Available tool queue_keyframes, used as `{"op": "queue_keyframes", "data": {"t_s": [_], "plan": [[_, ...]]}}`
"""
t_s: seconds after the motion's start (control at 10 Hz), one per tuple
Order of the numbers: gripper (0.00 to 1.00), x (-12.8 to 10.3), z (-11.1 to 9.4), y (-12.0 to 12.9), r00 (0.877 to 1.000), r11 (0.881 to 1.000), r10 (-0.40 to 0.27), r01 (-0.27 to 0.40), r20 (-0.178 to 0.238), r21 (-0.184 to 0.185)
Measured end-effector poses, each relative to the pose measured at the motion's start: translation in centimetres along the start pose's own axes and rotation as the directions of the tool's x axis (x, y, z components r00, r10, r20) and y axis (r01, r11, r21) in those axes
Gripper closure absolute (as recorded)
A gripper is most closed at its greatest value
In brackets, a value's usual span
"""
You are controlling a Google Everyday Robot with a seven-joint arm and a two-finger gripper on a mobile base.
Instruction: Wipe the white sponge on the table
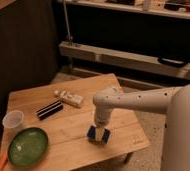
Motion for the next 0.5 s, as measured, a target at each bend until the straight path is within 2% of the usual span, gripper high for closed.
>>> {"op": "queue_keyframes", "data": {"t_s": [0.3, 0.4, 0.5], "plan": [[0.94, -3.7, 0.2, -2.1, 0.999, 0.999, -0.037, 0.037, 0.029, 0.012], [0.94, -4.8, -0.2, -3.5, 0.998, 0.999, -0.045, 0.044, 0.049, 0.026], [0.94, -4.8, -0.6, -5.0, 0.997, 0.999, -0.041, 0.039, 0.059, 0.031]]}}
